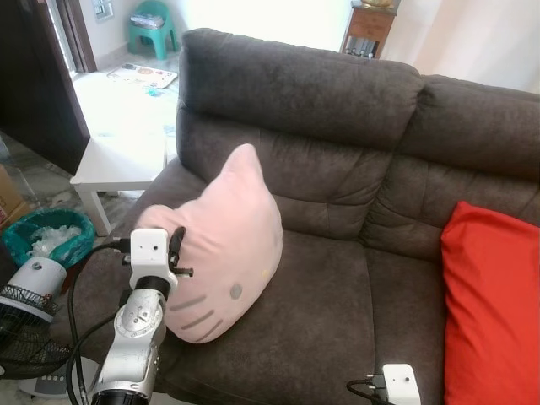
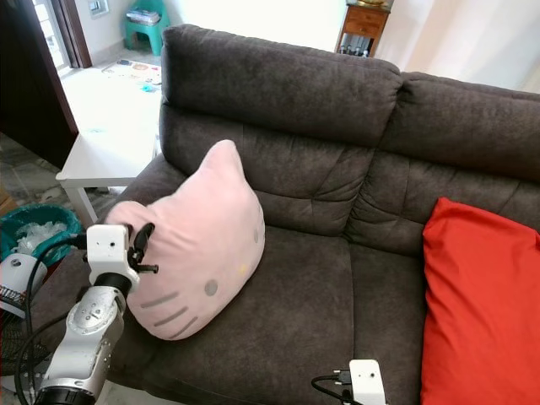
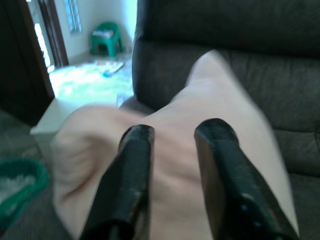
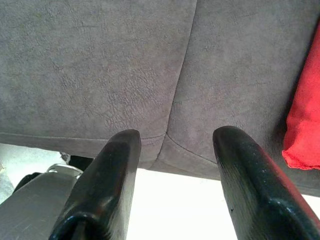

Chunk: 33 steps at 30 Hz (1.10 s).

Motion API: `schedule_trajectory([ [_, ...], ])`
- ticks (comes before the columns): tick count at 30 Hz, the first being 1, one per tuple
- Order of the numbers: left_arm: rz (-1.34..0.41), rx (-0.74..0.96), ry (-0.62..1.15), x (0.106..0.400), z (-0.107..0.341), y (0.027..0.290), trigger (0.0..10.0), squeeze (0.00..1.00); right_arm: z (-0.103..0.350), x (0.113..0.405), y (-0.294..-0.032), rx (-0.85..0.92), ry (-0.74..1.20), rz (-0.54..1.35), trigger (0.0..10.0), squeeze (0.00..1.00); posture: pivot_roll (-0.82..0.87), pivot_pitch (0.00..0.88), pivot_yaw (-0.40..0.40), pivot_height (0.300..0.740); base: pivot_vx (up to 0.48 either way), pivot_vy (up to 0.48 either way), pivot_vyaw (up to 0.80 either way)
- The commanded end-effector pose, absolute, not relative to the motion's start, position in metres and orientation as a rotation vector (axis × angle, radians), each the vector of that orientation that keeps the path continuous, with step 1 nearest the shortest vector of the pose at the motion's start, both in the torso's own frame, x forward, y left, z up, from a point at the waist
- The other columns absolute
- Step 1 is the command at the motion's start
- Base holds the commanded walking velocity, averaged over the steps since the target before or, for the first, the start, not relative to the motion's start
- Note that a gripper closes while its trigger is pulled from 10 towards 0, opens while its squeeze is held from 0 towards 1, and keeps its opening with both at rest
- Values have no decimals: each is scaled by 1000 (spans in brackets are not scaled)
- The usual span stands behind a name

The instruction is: Move the pillow to the sofa from floor

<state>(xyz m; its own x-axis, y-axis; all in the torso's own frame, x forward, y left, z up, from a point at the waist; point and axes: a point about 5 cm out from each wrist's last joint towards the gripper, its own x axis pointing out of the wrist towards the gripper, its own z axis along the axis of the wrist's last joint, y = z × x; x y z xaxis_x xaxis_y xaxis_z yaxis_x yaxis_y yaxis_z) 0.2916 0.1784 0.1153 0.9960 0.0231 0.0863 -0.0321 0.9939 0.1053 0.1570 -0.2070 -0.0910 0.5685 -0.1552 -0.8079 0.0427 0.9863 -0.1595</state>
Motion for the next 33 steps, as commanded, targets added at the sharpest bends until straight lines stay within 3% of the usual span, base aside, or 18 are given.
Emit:
schedule_trajectory([
  [1, -1, 152, -110, 288, 119, 173, 10000, 1000, -91, 155, -209, -114, 963, -142, 10000, 0, 175, 19, -140, 740, 0, 0, 0],
  [5, -15, 212, -137, 283, 122, 171, 10000, 1000, -91, 155, -208, -91, 958, -155, 10000, 0, 178, 21, -136, 740, 0, 0, 0],
  [6, -28, 284, -146, 280, 120, 170, 10000, 953, -91, 155, -207, -69, 952, -166, 10000, 0, 178, 21, -133, 740, 0, 0, 0],
  [7, -38, 316, -150, 279, 119, 169, 10000, 678, -91, 155, -207, -60, 950, -171, 10000, 0, 178, 21, -133, 740, 0, 0, 0],
  [8, -48, 352, -154, 275, 114, 168, 10000, 0, -91, 156, -207, -31, 941, -187, 10000, 0, 179, 23, -132, 740, 0, 0, 0],
  [21, 48, 328, -126, 269, 100, 174, 10000, 0, -88, 163, -208, 74, 906, -240, 10000, 0, 172, 23, -122, 740, 0, 0, 0],
  [33, 22, 315, -113, 271, 95, 174, 10000, 0, -89, 163, -202, 113, 894, -236, 10000, 0, 168, 0, -95, 740, 0, 0, 0],
])
